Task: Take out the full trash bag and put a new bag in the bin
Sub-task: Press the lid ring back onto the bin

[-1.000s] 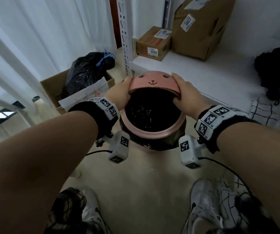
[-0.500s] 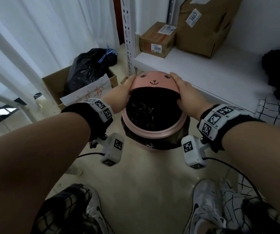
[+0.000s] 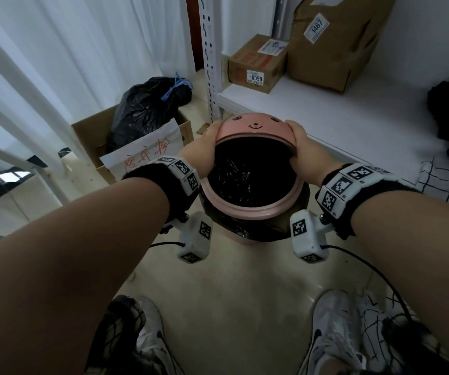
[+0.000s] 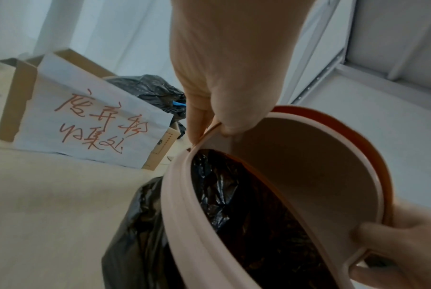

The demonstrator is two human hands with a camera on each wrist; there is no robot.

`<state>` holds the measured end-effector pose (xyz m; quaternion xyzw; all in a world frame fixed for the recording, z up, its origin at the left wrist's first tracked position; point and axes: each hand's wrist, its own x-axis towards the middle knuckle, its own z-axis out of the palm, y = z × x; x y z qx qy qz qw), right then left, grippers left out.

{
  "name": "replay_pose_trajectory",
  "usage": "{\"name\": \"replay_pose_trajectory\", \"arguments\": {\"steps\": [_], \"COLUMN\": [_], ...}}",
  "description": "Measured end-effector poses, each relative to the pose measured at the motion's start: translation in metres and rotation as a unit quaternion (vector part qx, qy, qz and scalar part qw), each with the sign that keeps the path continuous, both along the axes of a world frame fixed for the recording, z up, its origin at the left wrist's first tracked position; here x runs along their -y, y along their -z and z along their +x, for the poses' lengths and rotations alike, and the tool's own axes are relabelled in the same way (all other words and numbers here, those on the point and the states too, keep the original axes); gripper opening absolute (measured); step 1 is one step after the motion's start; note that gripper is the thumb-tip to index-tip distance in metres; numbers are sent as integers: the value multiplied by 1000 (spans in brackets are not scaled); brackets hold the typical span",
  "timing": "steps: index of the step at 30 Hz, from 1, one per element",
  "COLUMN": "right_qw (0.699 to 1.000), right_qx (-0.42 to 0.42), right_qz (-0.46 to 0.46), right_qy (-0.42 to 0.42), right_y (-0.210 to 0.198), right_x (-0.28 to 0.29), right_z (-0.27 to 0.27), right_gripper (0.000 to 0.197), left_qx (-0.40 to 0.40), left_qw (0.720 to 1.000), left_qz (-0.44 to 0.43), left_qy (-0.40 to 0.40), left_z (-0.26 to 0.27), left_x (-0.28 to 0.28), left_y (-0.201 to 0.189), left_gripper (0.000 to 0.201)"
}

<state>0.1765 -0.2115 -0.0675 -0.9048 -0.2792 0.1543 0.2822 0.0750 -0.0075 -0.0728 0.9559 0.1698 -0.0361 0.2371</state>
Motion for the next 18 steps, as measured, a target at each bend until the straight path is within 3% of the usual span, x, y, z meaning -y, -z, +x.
{"name": "replay_pose_trajectory", "arguments": {"steps": [3,6,8,11,15,18], "right_qw": [1000,999,996,993,983,976], "right_qx": [-21,-27,-61,-113,-159,-191], "right_qz": [6,-34,-59,6,13,23], "right_qy": [6,23,20,40,90,98], "right_y": [8,38,59,77,60,56], "right_x": [3,15,22,21,13,16], "right_z": [-2,0,1,2,0,1], "right_gripper": [64,91,91,95,71,70], "left_qx": [3,32,-1,-30,5,10], "left_qw": [999,989,985,979,953,932], "left_qz": [-47,-131,-137,-140,-192,-256], "left_qy": [-20,-69,-109,-144,-233,-257], "left_z": [-5,-18,-27,-29,-20,-22], "left_x": [-7,-5,5,18,31,42], "left_y": [5,25,40,54,59,61], "left_gripper": [71,80,71,62,49,53]}}
